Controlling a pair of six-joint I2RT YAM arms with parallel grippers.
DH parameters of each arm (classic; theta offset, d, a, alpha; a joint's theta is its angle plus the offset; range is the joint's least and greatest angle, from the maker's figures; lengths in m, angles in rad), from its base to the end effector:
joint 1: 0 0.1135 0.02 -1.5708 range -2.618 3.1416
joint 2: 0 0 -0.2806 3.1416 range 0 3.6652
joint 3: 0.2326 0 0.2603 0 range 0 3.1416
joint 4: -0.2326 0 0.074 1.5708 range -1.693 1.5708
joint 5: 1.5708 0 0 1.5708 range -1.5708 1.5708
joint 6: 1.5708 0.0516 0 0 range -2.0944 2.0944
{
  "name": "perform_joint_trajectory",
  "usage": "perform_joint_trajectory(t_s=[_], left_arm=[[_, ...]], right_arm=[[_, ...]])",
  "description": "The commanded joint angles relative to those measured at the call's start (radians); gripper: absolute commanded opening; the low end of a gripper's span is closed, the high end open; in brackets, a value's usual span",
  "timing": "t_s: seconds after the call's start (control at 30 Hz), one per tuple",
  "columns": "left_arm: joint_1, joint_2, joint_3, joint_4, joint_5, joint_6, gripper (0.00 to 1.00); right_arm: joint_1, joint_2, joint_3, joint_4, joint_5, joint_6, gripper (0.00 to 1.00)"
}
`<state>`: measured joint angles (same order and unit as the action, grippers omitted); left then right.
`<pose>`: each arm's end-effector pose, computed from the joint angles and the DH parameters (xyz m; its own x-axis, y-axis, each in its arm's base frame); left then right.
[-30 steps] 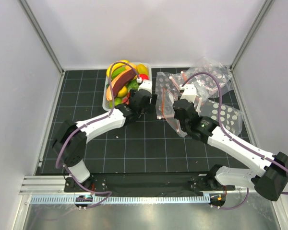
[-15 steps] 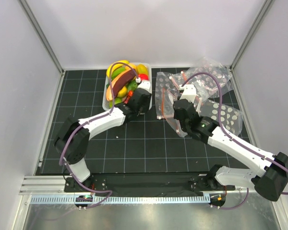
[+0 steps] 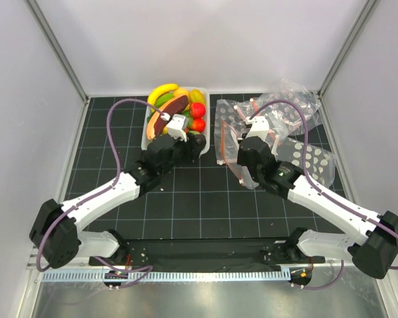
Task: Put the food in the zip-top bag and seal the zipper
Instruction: Pick up the fake fruit from the bin, then place the fake fruit in the zipper food storage bag.
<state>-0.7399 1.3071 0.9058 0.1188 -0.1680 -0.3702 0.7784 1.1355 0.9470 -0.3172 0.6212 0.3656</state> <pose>0.2447 -0.2117 0.3059 -0.3895 -0.1274 -0.9122 0.4347 0.8477 -0.3040 0.2085 0.1634 0.3232 -0.3966 0.0172 -0.9178 -0.0713 0.9962 0.0495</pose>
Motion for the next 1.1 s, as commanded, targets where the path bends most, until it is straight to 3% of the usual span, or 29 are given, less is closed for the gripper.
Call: perform_joint_trajectory(t_s=[0.0, 0.3, 0.63, 0.93, 1.03, 1.07], left_arm=[[-0.009, -0.071, -0.062, 0.194, 0.177, -0.059, 0.25], [-0.018, 0.081, -0.027, 0.331, 0.452, -0.148, 0.27], [-0.038, 0.169, 0.039, 0.282, 0.473, -0.138, 0.29], [-0.065, 0.196, 0.073, 0.199, 0.371, -0.092, 0.29], [-0.067, 0.205, 0.084, 0.176, 0.36, -0.087, 0.38], [-0.067, 0.208, 0.088, 0.157, 0.352, -0.087, 0.51]], right_arm=[[0.002, -0.04, -0.013, 0.073, -0.072, 0.004, 0.01], [0.002, -0.066, -0.031, 0.109, -0.161, -0.008, 0.01], [0.005, -0.052, -0.024, 0.107, -0.213, -0.011, 0.01], [0.012, -0.059, -0.037, 0.145, -0.299, -0.016, 0.01], [0.013, -0.063, -0.043, 0.151, -0.31, -0.016, 0.01], [0.013, -0.072, -0.05, 0.161, -0.311, -0.014, 0.01]])
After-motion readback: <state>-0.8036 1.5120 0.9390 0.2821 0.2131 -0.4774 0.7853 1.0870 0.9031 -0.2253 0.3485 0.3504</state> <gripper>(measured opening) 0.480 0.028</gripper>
